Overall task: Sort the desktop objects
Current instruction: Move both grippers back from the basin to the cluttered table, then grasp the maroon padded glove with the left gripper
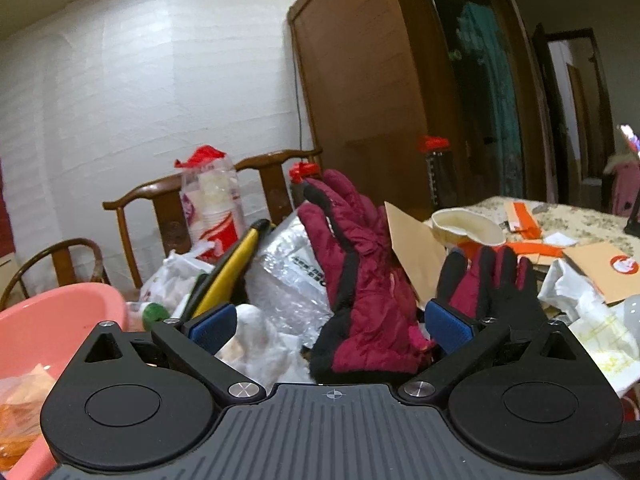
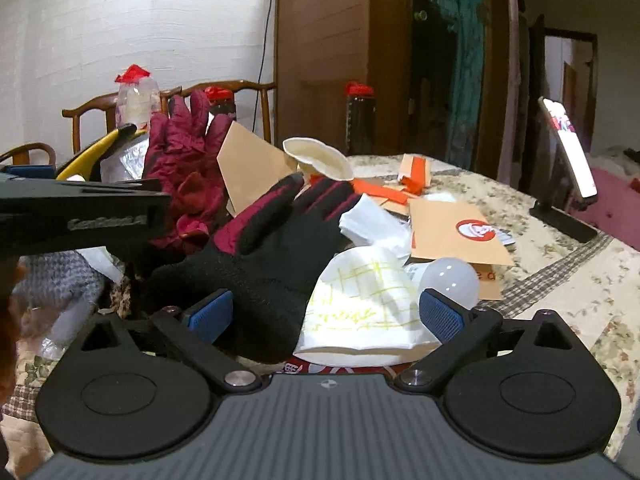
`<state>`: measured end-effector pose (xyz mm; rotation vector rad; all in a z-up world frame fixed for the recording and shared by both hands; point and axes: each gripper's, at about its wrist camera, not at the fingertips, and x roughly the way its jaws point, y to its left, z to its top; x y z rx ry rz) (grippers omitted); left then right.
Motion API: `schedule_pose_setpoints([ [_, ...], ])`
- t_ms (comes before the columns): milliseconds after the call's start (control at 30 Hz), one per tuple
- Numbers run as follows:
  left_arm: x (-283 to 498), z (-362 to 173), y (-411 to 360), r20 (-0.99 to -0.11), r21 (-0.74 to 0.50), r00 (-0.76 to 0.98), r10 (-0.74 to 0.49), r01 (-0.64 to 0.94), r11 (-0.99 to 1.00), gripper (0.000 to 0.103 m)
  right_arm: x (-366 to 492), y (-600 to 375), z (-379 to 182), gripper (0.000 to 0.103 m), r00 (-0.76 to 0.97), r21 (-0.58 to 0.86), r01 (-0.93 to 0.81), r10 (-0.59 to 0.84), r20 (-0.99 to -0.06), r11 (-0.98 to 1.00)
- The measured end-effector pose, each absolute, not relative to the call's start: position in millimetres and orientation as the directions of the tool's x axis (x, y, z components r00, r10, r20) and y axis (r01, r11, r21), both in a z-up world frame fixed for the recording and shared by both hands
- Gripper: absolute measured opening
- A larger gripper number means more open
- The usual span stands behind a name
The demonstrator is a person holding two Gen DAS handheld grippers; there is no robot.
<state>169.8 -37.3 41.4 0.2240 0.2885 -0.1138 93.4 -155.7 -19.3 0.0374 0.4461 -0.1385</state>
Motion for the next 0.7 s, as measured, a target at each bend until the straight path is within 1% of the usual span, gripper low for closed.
schedule_pose_setpoints([
  [100, 182, 35, -39, -0.319, 0.196, 0.944, -0.082, 0.150, 0.969, 0.103, 99, -156, -21, 0.099, 0.885, 0.019, 0.144, -0.120, -0.450, 0.989],
  [267, 189, 26, -45, -0.323, 0.213, 0.941, -0.101, 0.176, 0.961, 0.103, 105, -157, -24, 0.098, 0.880, 0.017, 0.145, -0.121, -0.459, 0.989],
  [300, 190, 24, -45, -0.326, 0.211, 0.939, -0.110, 0.185, 0.960, 0.103, 105, -157, -25, 0.097, 0.881, 0.021, 0.142, -0.117, -0.458, 0.990],
  [333, 190, 22, -46, -0.332, 0.211, 0.936, -0.115, 0.192, 0.958, 0.103, 104, -158, -25, 0.091, 0.884, 0.027, 0.139, -0.112, -0.455, 0.990],
  [367, 190, 20, -45, -0.336, 0.211, 0.935, -0.116, 0.195, 0.958, 0.097, 102, -159, -24, 0.085, 0.887, 0.036, 0.132, -0.102, -0.451, 0.991],
  [400, 191, 18, -44, -0.339, 0.209, 0.933, -0.122, 0.201, 0.957, 0.083, 101, -161, -24, 0.085, 0.887, 0.046, 0.127, -0.092, -0.452, 0.991],
  [433, 193, 16, -43, -0.354, 0.202, 0.926, -0.135, 0.217, 0.955, 0.072, 98, -162, -23, 0.086, 0.889, 0.051, 0.125, -0.089, -0.450, 0.991],
  [467, 196, 15, -41, -0.374, 0.187, 0.916, -0.147, 0.230, 0.955, 0.047, 93, -161, -22, 0.086, 0.896, 0.046, 0.130, -0.098, -0.433, 0.990],
  [500, 199, 15, -39, -0.395, 0.165, 0.905, -0.158, 0.239, 0.957, 0.041, 88, -159, -22, 0.086, 0.908, 0.033, 0.133, -0.108, -0.406, 0.991],
  [533, 199, 15, -37, -0.394, 0.145, 0.904, -0.166, 0.239, 0.960, 0.041, 83, -156, -20, 0.084, 0.917, 0.009, 0.132, -0.118, -0.380, 0.991],
  [567, 199, 16, -37, -0.386, 0.146, 0.907, -0.166, 0.237, 0.960, 0.037, 79, -152, -19, 0.078, 0.925, -0.022, 0.133, -0.132, -0.357, 0.991],
  [600, 197, 16, -37, -0.381, 0.156, 0.910, -0.161, 0.235, 0.959, 0.032, 76, -149, -17, 0.075, 0.930, -0.042, 0.134, -0.140, -0.339, 0.990],
  [633, 196, 17, -38, -0.376, 0.161, 0.913, -0.158, 0.233, 0.959, 0.031, 74, -146, -15, 0.072, 0.935, -0.058, 0.131, -0.142, -0.324, 0.990],
  [700, 192, 18, -36, -0.369, 0.154, 0.915, -0.163, 0.233, 0.960, 0.025, 72, -144, -11, 0.072, 0.938, -0.065, 0.123, -0.138, -0.318, 0.990],
])
